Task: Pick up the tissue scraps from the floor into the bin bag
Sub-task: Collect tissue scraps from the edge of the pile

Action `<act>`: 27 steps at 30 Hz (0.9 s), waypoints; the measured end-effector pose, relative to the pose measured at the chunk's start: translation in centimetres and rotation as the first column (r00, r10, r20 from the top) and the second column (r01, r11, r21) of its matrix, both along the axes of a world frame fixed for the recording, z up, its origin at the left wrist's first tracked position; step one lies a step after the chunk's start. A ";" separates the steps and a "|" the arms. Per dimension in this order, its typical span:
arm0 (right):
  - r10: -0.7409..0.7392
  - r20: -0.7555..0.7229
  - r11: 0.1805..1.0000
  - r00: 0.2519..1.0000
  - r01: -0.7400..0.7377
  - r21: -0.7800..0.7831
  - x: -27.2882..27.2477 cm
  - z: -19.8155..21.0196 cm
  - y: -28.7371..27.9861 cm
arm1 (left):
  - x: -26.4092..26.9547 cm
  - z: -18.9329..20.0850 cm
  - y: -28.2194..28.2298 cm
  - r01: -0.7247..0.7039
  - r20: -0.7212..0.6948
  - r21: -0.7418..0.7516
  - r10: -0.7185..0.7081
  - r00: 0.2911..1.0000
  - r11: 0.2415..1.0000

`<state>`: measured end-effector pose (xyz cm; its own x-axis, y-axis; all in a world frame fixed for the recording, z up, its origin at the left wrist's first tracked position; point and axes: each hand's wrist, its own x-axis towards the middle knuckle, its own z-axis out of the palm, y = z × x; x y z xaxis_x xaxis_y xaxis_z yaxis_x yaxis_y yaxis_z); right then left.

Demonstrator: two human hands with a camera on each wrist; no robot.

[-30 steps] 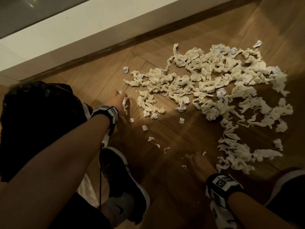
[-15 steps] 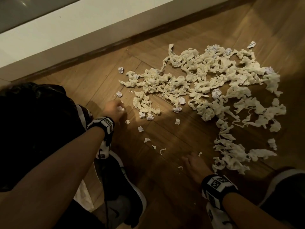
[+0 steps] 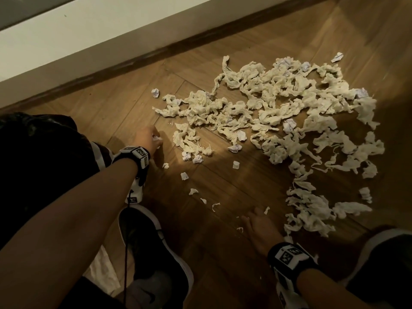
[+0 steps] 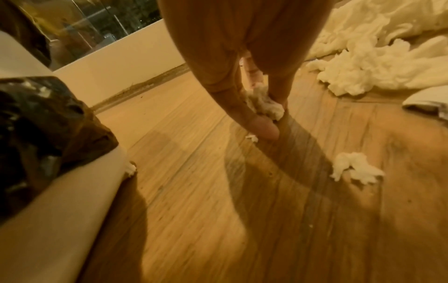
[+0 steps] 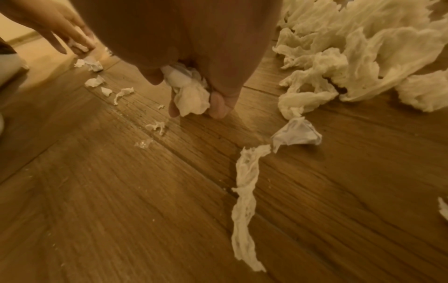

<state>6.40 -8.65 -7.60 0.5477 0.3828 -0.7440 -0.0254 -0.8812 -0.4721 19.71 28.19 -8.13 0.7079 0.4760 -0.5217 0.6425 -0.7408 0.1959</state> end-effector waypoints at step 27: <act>-0.073 0.137 0.996 0.988 0.065 0.061 -2.1 -2.7 -0.3 | 10.9 0.1 1.9 -0.026 0.263 0.114 -0.005 0.965 0.993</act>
